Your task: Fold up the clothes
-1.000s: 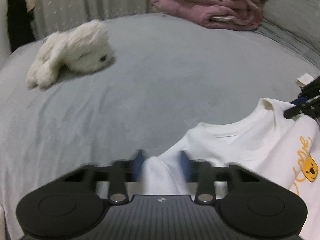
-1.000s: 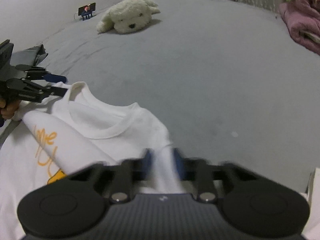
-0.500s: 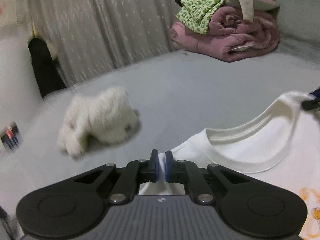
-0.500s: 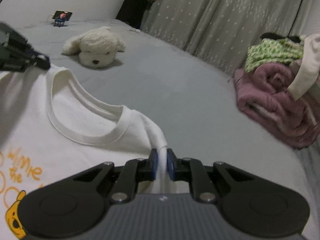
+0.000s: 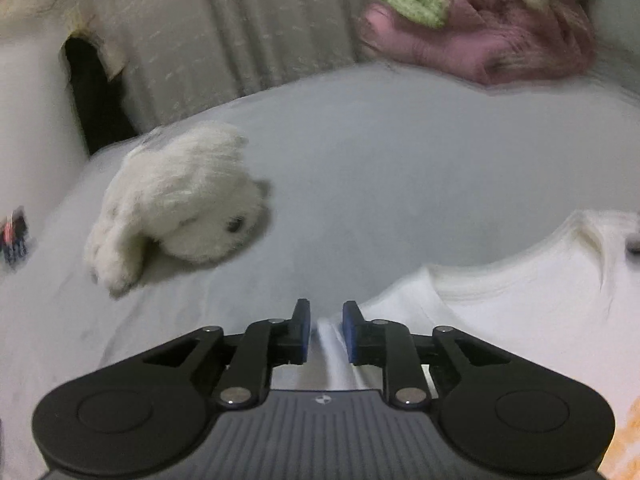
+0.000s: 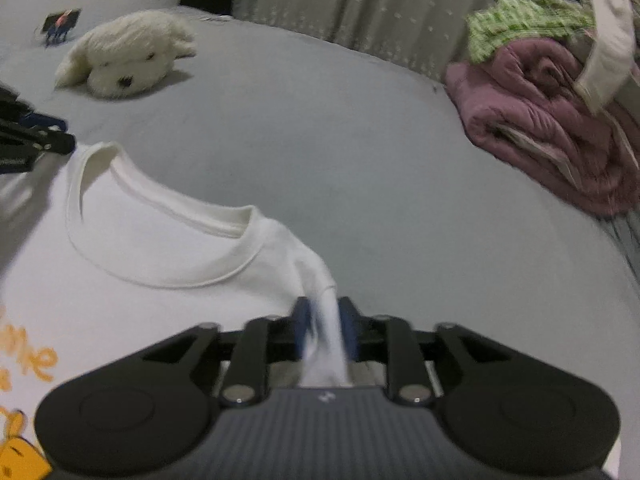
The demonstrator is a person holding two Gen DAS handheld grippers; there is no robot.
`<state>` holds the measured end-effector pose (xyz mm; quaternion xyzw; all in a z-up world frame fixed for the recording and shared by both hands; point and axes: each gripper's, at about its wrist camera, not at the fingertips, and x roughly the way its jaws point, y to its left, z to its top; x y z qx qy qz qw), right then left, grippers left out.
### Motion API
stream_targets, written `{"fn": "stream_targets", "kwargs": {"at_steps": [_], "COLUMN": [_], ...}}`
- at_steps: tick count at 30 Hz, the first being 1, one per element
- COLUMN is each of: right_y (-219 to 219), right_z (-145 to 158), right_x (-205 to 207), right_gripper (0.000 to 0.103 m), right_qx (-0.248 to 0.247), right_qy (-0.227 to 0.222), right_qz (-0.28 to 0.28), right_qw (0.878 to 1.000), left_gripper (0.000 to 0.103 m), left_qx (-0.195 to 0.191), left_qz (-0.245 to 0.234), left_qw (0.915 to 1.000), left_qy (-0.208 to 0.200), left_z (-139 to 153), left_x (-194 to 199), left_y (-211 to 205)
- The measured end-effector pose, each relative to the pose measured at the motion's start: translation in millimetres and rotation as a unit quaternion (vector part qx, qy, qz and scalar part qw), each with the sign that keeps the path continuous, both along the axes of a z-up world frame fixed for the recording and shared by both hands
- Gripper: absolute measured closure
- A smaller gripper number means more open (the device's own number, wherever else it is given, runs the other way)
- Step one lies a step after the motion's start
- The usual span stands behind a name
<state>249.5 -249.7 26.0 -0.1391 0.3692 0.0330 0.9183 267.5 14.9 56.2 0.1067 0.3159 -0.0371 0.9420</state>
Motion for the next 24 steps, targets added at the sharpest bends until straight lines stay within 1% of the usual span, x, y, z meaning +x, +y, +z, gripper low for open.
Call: {"fn": "stream_targets", "kwargs": {"at_steps": [1, 2, 3, 4, 6, 8, 11, 14, 15, 17, 18, 21, 22, 24], "right_y": [-4, -15, -26, -36, -57, -77, -111, -153, -165, -187, -195, -220, -222, -226], "right_z": [4, 15, 25, 34, 52, 61, 68, 64, 61, 54, 49, 32, 32, 31], "right_x": [-2, -9, -17, -27, -49, -77, -117, -151, -160, -175, -179, -181, -177, -169], "right_gripper": [0.065, 0.063, 0.06, 0.059, 0.051, 0.049, 0.048, 0.048, 0.048, 0.048, 0.048, 0.048, 0.048, 0.048], "right_qx": [0.011, 0.032, 0.052, 0.071, 0.106, 0.13, 0.163, 0.197, 0.206, 0.222, 0.229, 0.266, 0.263, 0.255], "right_qy": [-0.004, -0.015, -0.024, -0.03, -0.042, -0.04, -0.029, -0.017, -0.017, -0.015, -0.014, 0.0, -0.002, -0.006], "right_qz": [-0.01, -0.025, -0.038, -0.051, -0.076, -0.096, -0.136, -0.185, -0.197, -0.219, -0.23, -0.266, -0.269, -0.273], "right_qw": [1.0, 0.999, 0.998, 0.996, 0.991, 0.986, 0.977, 0.963, 0.959, 0.95, 0.946, 0.927, 0.927, 0.928], "left_gripper": [0.078, 0.073, 0.071, 0.071, 0.071, 0.071, 0.071, 0.071, 0.07, 0.07, 0.07, 0.07, 0.07, 0.07], "left_qx": [-0.022, -0.03, -0.034, -0.04, -0.062, -0.09, -0.124, -0.159, -0.166, -0.169, -0.163, -0.143, -0.137, -0.132], "left_qz": [0.015, 0.028, 0.04, 0.051, 0.064, 0.074, 0.093, 0.107, 0.108, 0.101, 0.093, 0.068, 0.061, 0.055], "left_qw": [0.9996, 0.999, 0.9982, 0.9973, 0.9952, 0.9926, 0.9879, 0.9813, 0.9799, 0.9795, 0.9808, 0.9834, 0.9839, 0.9847], "left_qy": [-0.007, -0.019, -0.028, -0.034, -0.041, -0.036, -0.008, 0.021, 0.028, 0.042, 0.054, 0.088, 0.097, 0.1], "left_z": [9, 20, 30, 40, 54, 64, 69, 63, 59, 47, 38, 13, 5, -1], "left_x": [-1, -4, -8, -15, -34, -60, -106, -143, -151, -161, -161, -162, -162, -157], "left_y": [9, 18, 26, 35, 49, 63, 75, 80, 78, 72, 66, 49, 43, 36]}}
